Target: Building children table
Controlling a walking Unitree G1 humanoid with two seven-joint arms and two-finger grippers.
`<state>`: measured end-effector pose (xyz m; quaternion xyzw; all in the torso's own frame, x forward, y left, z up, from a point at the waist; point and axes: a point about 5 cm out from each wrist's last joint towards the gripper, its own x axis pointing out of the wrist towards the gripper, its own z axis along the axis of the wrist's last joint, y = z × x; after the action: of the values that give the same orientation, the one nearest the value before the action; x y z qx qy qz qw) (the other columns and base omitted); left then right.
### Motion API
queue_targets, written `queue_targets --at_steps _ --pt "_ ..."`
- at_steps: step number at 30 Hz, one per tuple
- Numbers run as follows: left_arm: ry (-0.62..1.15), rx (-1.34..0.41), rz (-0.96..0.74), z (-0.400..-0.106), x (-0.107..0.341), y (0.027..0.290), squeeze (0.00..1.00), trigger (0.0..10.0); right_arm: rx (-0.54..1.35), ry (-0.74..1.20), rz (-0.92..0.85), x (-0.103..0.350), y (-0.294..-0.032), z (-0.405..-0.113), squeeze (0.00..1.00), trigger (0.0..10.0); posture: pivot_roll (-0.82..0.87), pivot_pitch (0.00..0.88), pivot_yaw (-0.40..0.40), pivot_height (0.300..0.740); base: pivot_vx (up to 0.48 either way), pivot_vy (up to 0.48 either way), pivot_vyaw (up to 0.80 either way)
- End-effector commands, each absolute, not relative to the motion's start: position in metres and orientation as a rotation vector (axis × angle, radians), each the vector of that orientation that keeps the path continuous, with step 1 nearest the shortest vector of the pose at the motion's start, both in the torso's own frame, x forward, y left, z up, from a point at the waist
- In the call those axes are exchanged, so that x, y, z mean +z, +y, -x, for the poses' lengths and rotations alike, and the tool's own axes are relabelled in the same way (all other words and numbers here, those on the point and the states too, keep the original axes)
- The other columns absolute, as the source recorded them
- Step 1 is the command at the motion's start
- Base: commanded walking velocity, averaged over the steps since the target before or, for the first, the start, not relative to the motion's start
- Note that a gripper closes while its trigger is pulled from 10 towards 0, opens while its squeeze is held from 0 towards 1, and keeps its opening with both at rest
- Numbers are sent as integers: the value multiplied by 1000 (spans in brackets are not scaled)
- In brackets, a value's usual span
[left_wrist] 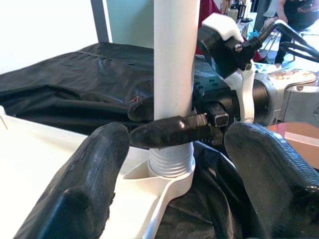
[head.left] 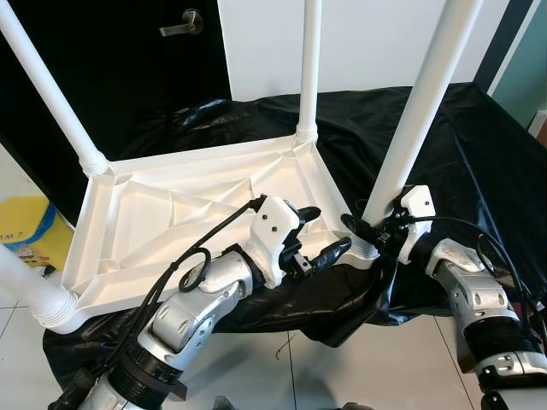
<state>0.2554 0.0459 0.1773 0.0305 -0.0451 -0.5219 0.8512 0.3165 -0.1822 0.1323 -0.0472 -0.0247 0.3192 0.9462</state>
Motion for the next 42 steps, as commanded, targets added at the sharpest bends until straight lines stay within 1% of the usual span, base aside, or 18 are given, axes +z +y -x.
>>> queue_targets --at_steps 1,3,5,7,8,10,12,14,15,18,19,20,21,22,25,28,35,42 --pt "-93 -1271 -88 -249 175 42 0 10000 608 -28 84 125 -181 -314 0 10000 -102 0 17 740 0 0 0" --pt "-84 -1257 -88 -251 173 45 0 10000 534 -40 94 123 -178 -312 0 10000 -104 0 18 740 0 0 0" --pt "-84 -1257 -88 -251 173 45 0 10000 534 -40 94 123 -178 -312 0 10000 -104 0 18 740 0 0 0" --pt "-77 -1242 -94 -254 171 49 0 10000 438 -41 100 122 -172 -310 0 10000 -107 0 18 740 0 0 0" --pt "-77 -1242 -94 -254 171 49 0 10000 438 -41 100 122 -172 -310 0 10000 -107 0 18 740 0 0 0" --pt "-74 -1233 -99 -255 170 51 0 10000 360 -46 81 121 -165 -306 0 10000 -104 0 14 740 0 0 0" --pt "-74 -1233 -99 -255 170 51 0 10000 360 -46 81 121 -165 -306 0 10000 -104 0 14 740 0 0 0" --pt "-72 -1220 -95 -255 169 52 0 10000 245 -31 64 117 -161 -303 0 10000 -100 0 10 740 0 0 0" --pt "-72 -1220 -95 -255 169 52 0 10000 245 -31 64 117 -161 -303 0 10000 -100 0 10 740 0 0 0" --pt "-76 -1200 -95 -256 168 54 0 10000 46 3 38 109 -156 -298 0 10000 -99 0 8 740 0 0 0" --pt "-76 -1200 -95 -256 168 54 0 10000 46 3 38 109 -156 -298 0 10000 -99 0 8 740 0 0 0" --pt "-76 -1194 -97 -258 168 54 0 10000 -23 9 36 107 -157 -296 0 10000 -94 0 9 740 0 0 0" --pt "-76 -1194 -97 -258 168 54 0 10000 -23 9 36 107 -157 -296 0 10000 -94 0 9 740 0 0 0" --pt "-77 -1190 -99 -259 168 55 0 10000 -72 17 30 105 -156 -294 0 10000 -94 0 9 740 0 0 0" --pt "-78 -1186 -101 -260 168 56 0 10000 -94 18 16 104 -151 -293 0 10000 -88 0 23 740 0 0 0" --pt "-79 -1189 -118 -262 170 60 0 10000 -63 -32 9 113 -136 -289 0 10000 -92 1 46 740 0 0 0" --pt "-81 -1192 -122 -263 171 60 0 10000 -32 -76 8 121 -133 -287 0 10000 -98 4 49 740 0 0 0" --pt "-93 -1195 -110 -263 172 57 0 10000 -17 -124 13 130 -140 -285 0 10000 -115 5 55 740 0 0 0"
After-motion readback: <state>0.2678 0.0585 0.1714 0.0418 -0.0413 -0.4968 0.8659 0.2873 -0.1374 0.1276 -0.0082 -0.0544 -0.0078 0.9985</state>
